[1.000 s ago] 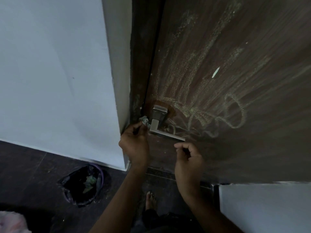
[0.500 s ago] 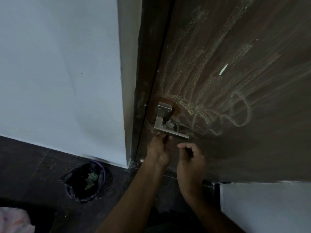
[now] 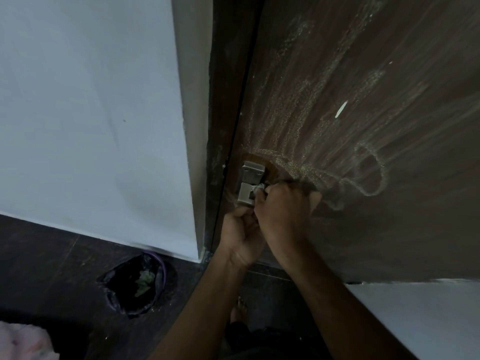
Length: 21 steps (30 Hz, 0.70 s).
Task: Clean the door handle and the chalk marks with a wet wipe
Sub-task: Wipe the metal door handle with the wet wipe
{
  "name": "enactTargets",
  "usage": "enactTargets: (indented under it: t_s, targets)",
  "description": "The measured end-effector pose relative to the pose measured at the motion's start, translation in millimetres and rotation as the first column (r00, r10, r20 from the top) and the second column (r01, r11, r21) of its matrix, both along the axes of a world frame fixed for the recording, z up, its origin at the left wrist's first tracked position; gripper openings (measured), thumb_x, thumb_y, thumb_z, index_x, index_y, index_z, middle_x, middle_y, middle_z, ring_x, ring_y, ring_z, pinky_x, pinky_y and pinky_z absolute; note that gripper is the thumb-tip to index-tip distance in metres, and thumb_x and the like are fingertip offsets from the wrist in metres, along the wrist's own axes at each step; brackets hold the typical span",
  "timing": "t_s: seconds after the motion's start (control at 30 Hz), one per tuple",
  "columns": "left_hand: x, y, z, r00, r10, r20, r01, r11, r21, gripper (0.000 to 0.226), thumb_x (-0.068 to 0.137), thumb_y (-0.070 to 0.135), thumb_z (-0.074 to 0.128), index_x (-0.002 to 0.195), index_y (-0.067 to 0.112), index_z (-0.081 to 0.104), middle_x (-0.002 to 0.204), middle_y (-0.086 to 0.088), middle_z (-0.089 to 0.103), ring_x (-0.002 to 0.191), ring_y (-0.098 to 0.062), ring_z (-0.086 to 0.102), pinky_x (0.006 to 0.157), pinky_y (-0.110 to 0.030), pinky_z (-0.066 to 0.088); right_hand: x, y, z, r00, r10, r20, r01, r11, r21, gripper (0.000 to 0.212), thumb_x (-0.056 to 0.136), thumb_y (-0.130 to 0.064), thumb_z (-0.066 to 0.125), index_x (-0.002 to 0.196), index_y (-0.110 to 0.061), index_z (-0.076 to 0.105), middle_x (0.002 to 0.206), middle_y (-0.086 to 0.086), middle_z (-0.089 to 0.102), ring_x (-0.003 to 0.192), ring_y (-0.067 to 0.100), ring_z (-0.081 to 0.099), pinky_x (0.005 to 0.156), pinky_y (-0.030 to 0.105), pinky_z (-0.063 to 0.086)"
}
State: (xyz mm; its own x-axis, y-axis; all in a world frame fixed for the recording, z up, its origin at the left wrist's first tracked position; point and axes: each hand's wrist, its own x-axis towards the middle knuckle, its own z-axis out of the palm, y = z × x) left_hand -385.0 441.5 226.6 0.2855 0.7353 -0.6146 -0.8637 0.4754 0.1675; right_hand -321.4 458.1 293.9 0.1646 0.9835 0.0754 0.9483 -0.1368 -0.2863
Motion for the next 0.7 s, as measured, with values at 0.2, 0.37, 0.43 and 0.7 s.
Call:
enactTargets:
  t_s: [0.2, 0.37, 0.43, 0.7]
  targets:
    - [-11, -7, -6, 0.971, -0.001, -0.240, 0.023, 0.996, 0.090, 0.019, 0.089, 0.017, 0.051, 0.092, 0.004, 0.064, 0.094, -0.017, 0.058, 0.100, -0.032, 0.046, 0.093, -0.042, 0.035, 2, 6, 2, 0.992, -0.040, -0.118, 0.041, 0.999, 0.005, 0.024, 0.097, -0.031, 0.061, 0.075, -0.022, 0.067, 0.066, -0.009, 0.060, 0.064, 0.011, 0.053, 0.096, 0.040, 0.034]
    - [-18, -21, 5, 0.722, 0.122, -0.681, -0.091, 0.993, 0.081, 0.027, 0.099, 0.020, 0.052, 0.103, 0.011, 0.076, 0.104, -0.018, 0.073, 0.099, -0.031, 0.065, 0.086, -0.043, 0.048, 2, -5, 7, 0.915, 0.026, -0.404, 0.088, 0.961, 0.263, 0.017, 0.098, -0.024, 0.063, 0.095, -0.014, 0.076, 0.082, -0.004, 0.071, 0.076, 0.014, 0.066, 0.083, 0.051, 0.055]
    - [-18, -27, 17, 0.490, 0.315, -0.813, -0.181, 0.949, 0.259, 0.021, 0.100, 0.026, 0.056, 0.104, 0.026, 0.077, 0.102, 0.003, 0.076, 0.101, -0.014, 0.069, 0.086, -0.034, 0.055, -2, -10, 4, 0.907, 0.024, -0.420, 0.114, 0.947, 0.300, 0.018, 0.099, -0.022, 0.062, 0.104, -0.011, 0.075, 0.093, 0.001, 0.075, 0.087, 0.019, 0.070, 0.087, 0.050, 0.055]
    - [-23, -10, 39, -0.092, 0.613, -0.785, 0.148, 0.788, 0.598, 0.026, 0.099, 0.011, 0.062, 0.123, 0.015, 0.072, 0.113, 0.011, 0.067, 0.108, 0.003, 0.061, 0.089, -0.005, 0.043, -5, -10, 7, 0.892, 0.040, -0.450, 0.119, 0.940, 0.319, 0.019, 0.099, -0.021, 0.061, 0.106, -0.009, 0.075, 0.094, 0.005, 0.074, 0.085, 0.021, 0.070, 0.083, 0.051, 0.057]
